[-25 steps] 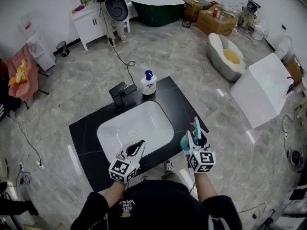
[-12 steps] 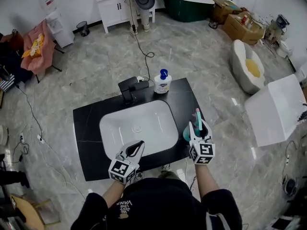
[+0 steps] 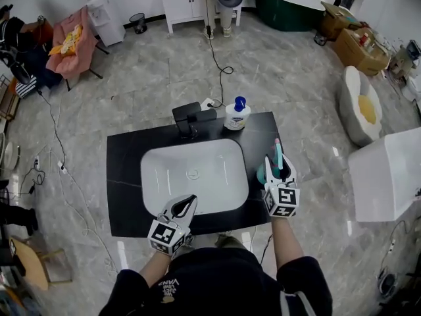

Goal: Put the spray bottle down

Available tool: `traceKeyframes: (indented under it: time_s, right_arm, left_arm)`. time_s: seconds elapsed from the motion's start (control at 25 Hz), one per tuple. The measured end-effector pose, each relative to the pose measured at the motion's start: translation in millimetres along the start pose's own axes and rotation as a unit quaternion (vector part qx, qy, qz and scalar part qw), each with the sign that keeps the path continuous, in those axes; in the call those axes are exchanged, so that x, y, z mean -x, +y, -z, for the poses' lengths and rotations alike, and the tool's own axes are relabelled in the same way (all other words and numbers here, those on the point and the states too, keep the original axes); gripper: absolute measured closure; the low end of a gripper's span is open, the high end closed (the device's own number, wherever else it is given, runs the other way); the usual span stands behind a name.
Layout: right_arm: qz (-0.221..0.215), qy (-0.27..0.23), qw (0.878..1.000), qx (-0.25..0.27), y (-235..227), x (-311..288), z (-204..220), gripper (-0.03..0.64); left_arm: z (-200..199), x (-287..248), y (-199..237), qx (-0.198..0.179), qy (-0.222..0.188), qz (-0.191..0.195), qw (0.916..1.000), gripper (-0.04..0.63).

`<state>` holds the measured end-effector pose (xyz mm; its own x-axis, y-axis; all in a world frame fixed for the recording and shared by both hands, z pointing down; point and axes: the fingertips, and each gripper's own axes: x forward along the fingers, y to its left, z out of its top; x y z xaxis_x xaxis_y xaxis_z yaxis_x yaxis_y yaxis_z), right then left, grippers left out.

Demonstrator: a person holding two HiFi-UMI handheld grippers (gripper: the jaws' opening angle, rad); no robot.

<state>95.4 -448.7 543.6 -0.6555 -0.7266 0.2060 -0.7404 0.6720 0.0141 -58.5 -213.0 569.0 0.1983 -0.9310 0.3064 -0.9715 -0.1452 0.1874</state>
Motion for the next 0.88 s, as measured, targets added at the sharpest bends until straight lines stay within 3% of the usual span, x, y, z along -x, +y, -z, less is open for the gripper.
traceKeyframes:
  time_s: [0.48, 0.88]
  right_arm:
    - [-0.026, -0.027, 0.999, 0.029, -18, -70, -4, 0.433]
    - [-0.012, -0.048, 0.998, 0.030, -35, -111, -3, 0.433]
  left_arm:
    - [6, -19, -1, 0.005, 0.013, -0.032, 0.9994, 0.575]
    - [11, -23, 1, 0.010, 0.024, -0.055, 0.9981, 0.575]
